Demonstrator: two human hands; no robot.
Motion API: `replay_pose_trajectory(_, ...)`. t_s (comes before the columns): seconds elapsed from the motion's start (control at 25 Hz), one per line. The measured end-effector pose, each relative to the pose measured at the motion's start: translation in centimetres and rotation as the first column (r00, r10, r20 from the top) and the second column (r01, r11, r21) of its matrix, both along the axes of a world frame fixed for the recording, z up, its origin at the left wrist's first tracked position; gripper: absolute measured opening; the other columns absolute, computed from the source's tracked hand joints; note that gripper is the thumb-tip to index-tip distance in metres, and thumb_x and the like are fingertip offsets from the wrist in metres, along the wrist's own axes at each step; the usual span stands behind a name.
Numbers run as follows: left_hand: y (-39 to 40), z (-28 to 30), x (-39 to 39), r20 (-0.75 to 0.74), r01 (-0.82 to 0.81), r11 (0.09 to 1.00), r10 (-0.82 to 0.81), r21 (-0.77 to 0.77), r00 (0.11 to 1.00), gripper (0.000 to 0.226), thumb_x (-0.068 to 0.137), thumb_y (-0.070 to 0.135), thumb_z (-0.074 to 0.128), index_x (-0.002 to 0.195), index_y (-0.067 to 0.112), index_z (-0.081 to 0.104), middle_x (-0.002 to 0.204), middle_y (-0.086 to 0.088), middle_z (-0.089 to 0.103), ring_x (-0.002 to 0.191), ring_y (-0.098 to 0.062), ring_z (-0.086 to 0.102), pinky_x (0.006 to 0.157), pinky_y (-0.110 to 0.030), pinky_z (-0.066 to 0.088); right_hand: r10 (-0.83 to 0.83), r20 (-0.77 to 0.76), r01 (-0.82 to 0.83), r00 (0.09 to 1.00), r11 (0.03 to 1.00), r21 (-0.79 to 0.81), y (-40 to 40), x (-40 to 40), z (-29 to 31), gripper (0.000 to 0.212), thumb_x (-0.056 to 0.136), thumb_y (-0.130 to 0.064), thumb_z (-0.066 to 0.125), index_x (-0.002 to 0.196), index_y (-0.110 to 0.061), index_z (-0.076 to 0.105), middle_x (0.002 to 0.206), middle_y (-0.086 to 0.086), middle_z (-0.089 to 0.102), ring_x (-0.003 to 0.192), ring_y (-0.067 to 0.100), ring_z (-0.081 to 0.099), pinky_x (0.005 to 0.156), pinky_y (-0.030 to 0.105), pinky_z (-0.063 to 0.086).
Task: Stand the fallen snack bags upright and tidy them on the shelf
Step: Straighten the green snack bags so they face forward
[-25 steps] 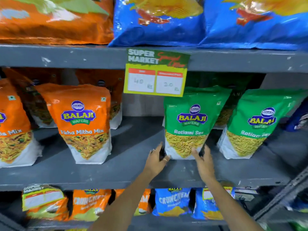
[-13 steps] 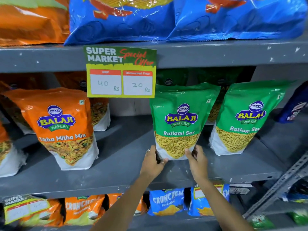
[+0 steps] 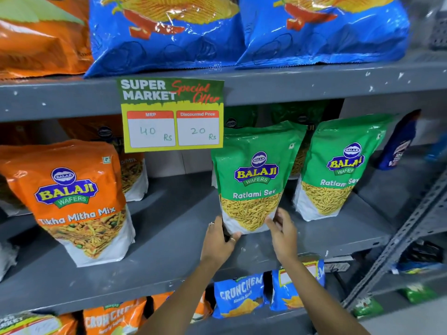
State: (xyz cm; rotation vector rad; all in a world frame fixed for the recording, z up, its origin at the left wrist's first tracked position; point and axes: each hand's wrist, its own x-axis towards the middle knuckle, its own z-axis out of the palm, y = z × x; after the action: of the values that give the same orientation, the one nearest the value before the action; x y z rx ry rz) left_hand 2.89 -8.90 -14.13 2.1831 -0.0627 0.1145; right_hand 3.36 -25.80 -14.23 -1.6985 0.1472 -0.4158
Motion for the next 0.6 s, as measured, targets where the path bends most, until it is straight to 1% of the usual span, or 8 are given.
replay_pose_trajectory(0.08,-0.3,0.2,-0.5,0.101,-0.016,0.997,0.024,-0.076,0.995,0.067,0.078,0.033,0.064,0.136,0.017,0.034,0.137,-0.007,0.050,0.127,-0.022,0.045,0.105,-0.042,0.044,-0.091,0.006,0.090,0.996,0.992,0.094,-0.5,0.1,0.3,0.033,0.086,-0.005,0.056,0.118,0.002,0.052,0.109,0.010,0.059,0.100,0.019,0.056,0.088,0.026,0.045)
replay_pose_trajectory(0.16,-0.9,0.5,-1.0,0.355,-0.174,0.984,0.148,0.042,0.923,0.065,0.078,0.034,0.058,0.135,0.011,0.036,0.136,-0.015,0.050,0.127,-0.020,0.041,0.107,-0.040,0.040,-0.218,0.020,0.210,0.976,0.958,0.196,-1.6,0.2,0.8,0.024,0.086,0.000,0.055,0.110,0.004,0.054,0.104,0.010,0.056,0.094,0.021,0.053,0.083,0.023,0.047)
replay_pose_trajectory(0.24,-2.3,1.0,-1.2,0.648,-0.319,0.926,0.118,0.201,0.752,0.045,0.076,0.031,0.054,0.117,0.013,0.047,0.110,-0.016,0.067,0.105,-0.017,0.046,0.092,-0.034,0.042,-0.341,0.048,0.316,0.939,0.910,0.269,-3.8,0.3,1.3,0.013,0.083,-0.002,0.057,0.096,-0.004,0.054,0.092,0.010,0.054,0.083,0.022,0.051,0.076,0.025,0.045)
replay_pose_trajectory(0.32,-4.8,1.7,-1.2,0.739,-0.299,0.913,-0.005,0.278,0.674,0.031,0.074,0.025,0.053,0.103,0.016,0.049,0.089,-0.012,0.072,0.090,-0.017,0.046,0.076,-0.030,0.037,-0.432,0.107,0.396,0.896,0.884,0.249,-6.3,0.4,1.7,0.012,0.078,-0.010,0.056,0.090,-0.010,0.052,0.088,0.009,0.054,0.074,0.017,0.051,0.069,0.013,0.042)
replay_pose_trajectory(0.4,-8.1,2.3,-1.0,0.700,-0.207,0.937,-0.052,0.280,0.712,0.029,0.075,0.019,0.051,0.103,0.015,0.048,0.084,-0.013,0.070,0.085,-0.019,0.047,0.072,-0.029,0.038,-0.467,0.156,0.435,0.870,0.878,0.201,-9.4,0.8,2.2,0.018,0.076,-0.014,0.052,0.092,-0.006,0.053,0.090,0.013,0.054,0.076,0.018,0.052,0.071,0.009,0.041)
replay_pose_trajectory(0.48,-11.3,2.7,-0.7,0.598,-0.109,0.968,-0.051,0.228,0.800,0.032,0.079,0.013,0.052,0.110,0.014,0.048,0.087,-0.015,0.067,0.083,-0.023,0.055,0.074,-0.030,0.041,-0.465,0.122,0.447,0.877,0.882,0.148,-12.5,1.7,2.2,0.024,0.077,-0.012,0.051,0.097,0.002,0.053,0.094,0.023,0.056,0.085,0.030,0.053,0.078,0.025,0.042)
replay_pose_trajectory(0.52,-12.6,2.8,-0.5,0.528,-0.074,0.977,-0.044,0.199,0.848,0.035,0.082,0.010,0.052,0.116,0.013,0.048,0.093,-0.016,0.065,0.086,-0.027,0.059,0.076,-0.030,0.045,-0.450,0.085,0.439,0.889,0.890,0.124,-13.9,2.2,1.9,0.023,0.079,-0.008,0.052,0.099,0.004,0.053,0.097,0.026,0.056,0.090,0.036,0.054,0.079,0.032,0.040)
replay_pose_trajectory(0.6,-14.7,2.9,0.0,0.303,0.014,0.993,-0.048,0.113,0.952,0.043,0.089,0.010,0.049,0.131,0.011,0.043,0.114,-0.016,0.059,0.106,-0.030,0.057,0.091,-0.037,0.046,-0.385,0.015,0.383,0.923,0.920,0.082,-15.8,2.5,1.5,0.022,0.083,0.001,0.054,0.104,0.007,0.053,0.098,0.020,0.052,0.099,0.041,0.052,0.080,0.030,0.035)
